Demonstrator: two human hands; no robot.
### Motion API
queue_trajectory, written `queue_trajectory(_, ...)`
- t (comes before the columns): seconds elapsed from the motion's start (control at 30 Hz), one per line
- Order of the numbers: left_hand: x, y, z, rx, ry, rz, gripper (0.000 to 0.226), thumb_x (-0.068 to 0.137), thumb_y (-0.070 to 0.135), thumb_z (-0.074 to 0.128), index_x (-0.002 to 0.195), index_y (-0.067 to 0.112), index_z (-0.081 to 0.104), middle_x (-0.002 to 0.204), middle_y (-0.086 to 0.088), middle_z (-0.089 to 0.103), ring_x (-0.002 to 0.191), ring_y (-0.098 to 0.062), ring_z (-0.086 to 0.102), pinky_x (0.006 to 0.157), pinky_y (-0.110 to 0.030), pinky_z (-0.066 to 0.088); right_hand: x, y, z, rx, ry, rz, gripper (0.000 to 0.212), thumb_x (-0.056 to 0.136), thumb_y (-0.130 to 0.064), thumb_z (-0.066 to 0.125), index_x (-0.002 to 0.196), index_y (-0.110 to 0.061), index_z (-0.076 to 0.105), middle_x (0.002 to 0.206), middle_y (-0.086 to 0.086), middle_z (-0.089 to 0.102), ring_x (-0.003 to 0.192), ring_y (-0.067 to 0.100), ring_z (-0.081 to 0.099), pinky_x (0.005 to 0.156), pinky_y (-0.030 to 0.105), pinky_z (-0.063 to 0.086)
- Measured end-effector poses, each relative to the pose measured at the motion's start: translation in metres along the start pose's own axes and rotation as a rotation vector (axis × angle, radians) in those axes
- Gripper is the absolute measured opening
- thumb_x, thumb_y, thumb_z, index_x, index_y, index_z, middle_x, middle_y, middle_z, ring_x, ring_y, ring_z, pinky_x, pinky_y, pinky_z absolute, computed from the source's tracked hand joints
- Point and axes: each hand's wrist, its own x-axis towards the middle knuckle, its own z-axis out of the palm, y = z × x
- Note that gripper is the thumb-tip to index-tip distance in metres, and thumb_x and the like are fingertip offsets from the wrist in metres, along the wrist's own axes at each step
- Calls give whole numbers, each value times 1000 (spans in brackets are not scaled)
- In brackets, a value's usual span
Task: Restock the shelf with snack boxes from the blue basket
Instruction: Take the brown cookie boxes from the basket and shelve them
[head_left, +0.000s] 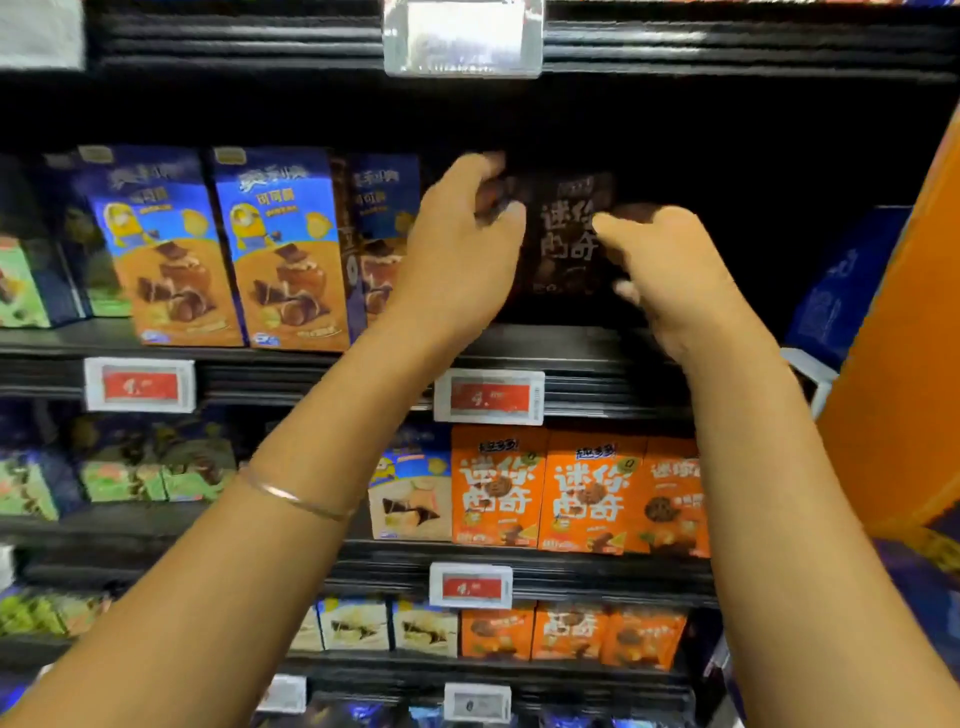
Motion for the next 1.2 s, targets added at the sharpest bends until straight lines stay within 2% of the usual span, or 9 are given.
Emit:
queue_trajectory(0.1,-74,-11,-60,-269,-35,-59,32,100,36,56,129,27,63,132,-1,71,117,-16,73,90,-32,61,-77,-8,-3,144,-131,-30,29,87,-44,61,111,-30,68,123,-10,71,116,7,66,97,33,51)
queue_trajectory(0.27,-201,-84,-165,-463,-23,-287,36,103,38,42,121,18,66,113,-8,80,101,-28,79,75,-36,64,-219,16,43,388,-197,85,37,93,-32,52,124,-15,61,123,4,73,117,19,68,103,39,50)
queue_trajectory(0.37,-275,-152,-209,-500,-20,-589,42,110,46,36,118,18,66,104,-3,81,90,-20,79,70,-32,63,-310,69,117,438,-215,395,25,100,-31,49,113,-15,63,112,3,76,108,19,72,94,37,55)
queue_trajectory(0.53,-407,-265,-265,-401,-63,-1201,54,111,57,21,109,25,65,107,1,75,88,-15,73,71,-30,52,-454,179,228,252,-286,1030,38,105,-47,41,115,-18,63,121,5,69,115,22,66,90,38,50)
queue_trajectory(0.73,-572,-373,-315,-231,10,-1624,56,107,67,28,102,24,64,109,-1,73,88,-18,69,70,-32,45,-587,312,279,30,-399,1388,44,102,-58,43,112,-20,62,129,5,64,119,23,61,90,37,49)
queue_trajectory(0.87,-670,-450,-308,-94,63,-1721,54,109,61,36,97,19,67,90,-3,67,74,-18,58,68,-31,44,-663,413,306,-49,-512,1542,66,100,-63,40,140,-13,53,145,8,54,135,27,51,111,46,40)
queue_trajectory(1.0,-743,-538,-303,196,20,-1604,54,114,43,38,131,1,67,128,-21,70,110,-29,68,101,-40,54,-726,513,344,-44,-556,1599,70,100,-64,39,145,-11,49,150,11,51,136,29,49,105,45,39)
queue_trajectory(1.13,-804,-625,-305,373,78,-1406,32,114,17,39,132,1,61,114,-13,69,80,-3,65,66,-9,47,-784,602,398,29,-663,1562,70,101,-62,38,149,-11,45,152,12,48,138,29,47,112,46,36)
queue_trajectory(1.2,-829,-669,-305,418,48,-1379,37,114,15,37,138,-5,56,134,-23,65,105,-20,65,80,-21,48,-806,636,429,75,-691,1517,69,100,-62,41,149,-14,46,150,12,50,131,27,51,110,47,38)
